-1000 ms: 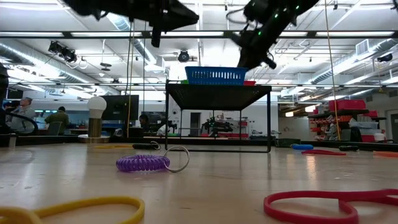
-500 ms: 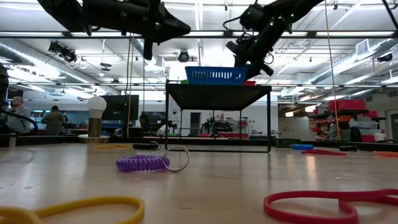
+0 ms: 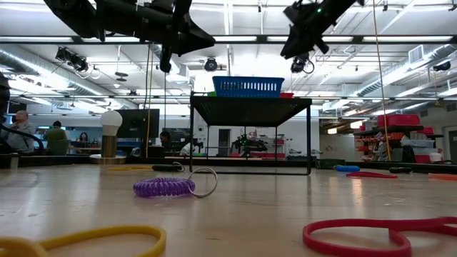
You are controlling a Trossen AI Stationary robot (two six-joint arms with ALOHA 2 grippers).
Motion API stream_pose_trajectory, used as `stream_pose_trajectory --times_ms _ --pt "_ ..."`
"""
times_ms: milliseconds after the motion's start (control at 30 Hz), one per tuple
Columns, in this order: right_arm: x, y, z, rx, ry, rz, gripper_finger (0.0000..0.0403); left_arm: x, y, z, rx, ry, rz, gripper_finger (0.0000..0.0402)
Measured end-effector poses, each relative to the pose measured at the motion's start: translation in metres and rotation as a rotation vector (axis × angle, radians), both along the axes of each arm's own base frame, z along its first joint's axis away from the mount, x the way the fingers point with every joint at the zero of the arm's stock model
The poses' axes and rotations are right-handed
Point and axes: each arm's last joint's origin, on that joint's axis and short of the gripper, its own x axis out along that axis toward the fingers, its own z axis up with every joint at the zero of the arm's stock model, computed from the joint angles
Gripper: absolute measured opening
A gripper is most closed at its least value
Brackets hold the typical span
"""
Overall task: Pick & Place Office Desk Supplies
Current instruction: Put the purple spring keychain into the red bin on the shelf
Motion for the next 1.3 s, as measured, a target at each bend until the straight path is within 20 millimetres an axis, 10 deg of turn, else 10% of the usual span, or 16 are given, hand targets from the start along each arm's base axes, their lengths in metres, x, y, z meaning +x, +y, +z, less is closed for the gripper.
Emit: stream_pose_trajectory --times_ms 200,367,667,1300 --pt "-0.009 0.033 -0.028 -0.046 0.009 0.126 0.0008 0.0 0.0 0.0 0.025 0.012 0.001 0.0032" --pt "-0.021 0.068 -0.049 -0.046 -0.051 0.201 0.0016 -0.001 0.0 0.002 0.035 0.01 0.001 0.0032" --pt "-0.046 0.117 -0.033 -0.101 -0.054 0.275 0.001 -0.004 -0.001 0.006 0.074 0.009 0.001 0.0032" --pt "-0.023 0.156 -0.039 -0.182 -0.052 0.326 0.0013 -0.002 -0.014 0.003 0.177 0.08 -0.129 0.0007"
